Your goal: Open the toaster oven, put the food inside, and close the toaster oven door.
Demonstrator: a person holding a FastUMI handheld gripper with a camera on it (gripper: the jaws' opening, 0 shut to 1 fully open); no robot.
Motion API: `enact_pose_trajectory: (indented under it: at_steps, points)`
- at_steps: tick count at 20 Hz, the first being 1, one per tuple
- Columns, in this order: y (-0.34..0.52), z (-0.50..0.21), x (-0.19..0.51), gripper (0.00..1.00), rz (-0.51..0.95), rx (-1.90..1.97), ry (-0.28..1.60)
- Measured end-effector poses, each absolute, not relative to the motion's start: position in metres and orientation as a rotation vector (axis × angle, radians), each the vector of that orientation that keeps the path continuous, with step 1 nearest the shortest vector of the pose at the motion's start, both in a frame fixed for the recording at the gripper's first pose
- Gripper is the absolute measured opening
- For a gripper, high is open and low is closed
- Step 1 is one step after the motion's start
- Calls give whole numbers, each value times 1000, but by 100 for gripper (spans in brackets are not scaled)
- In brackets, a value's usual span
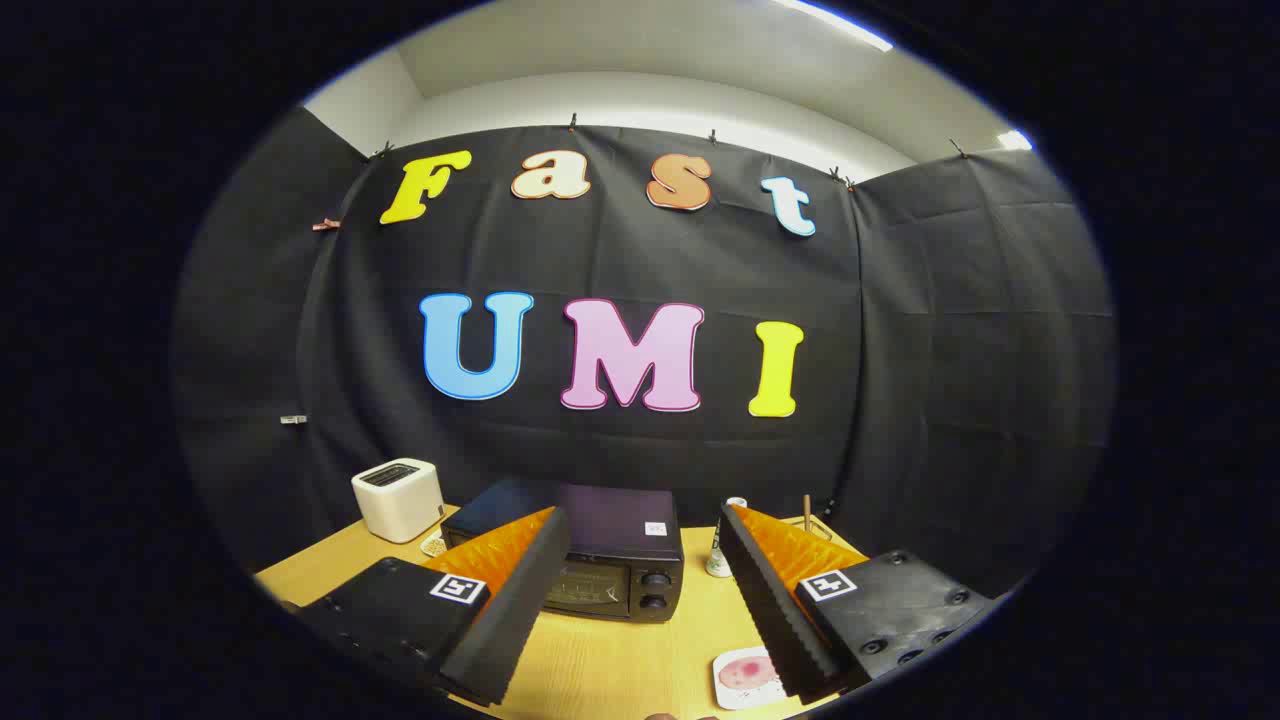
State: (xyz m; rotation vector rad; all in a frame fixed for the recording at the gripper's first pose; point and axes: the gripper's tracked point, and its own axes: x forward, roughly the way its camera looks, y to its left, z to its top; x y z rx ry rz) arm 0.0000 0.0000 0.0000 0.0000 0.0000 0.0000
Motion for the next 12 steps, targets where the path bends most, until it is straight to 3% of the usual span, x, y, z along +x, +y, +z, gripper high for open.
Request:
enact_pose_trajectory:
  at_steps: [12]
  points:
    - [10, -3, -3, 98, 6, 13, 6]
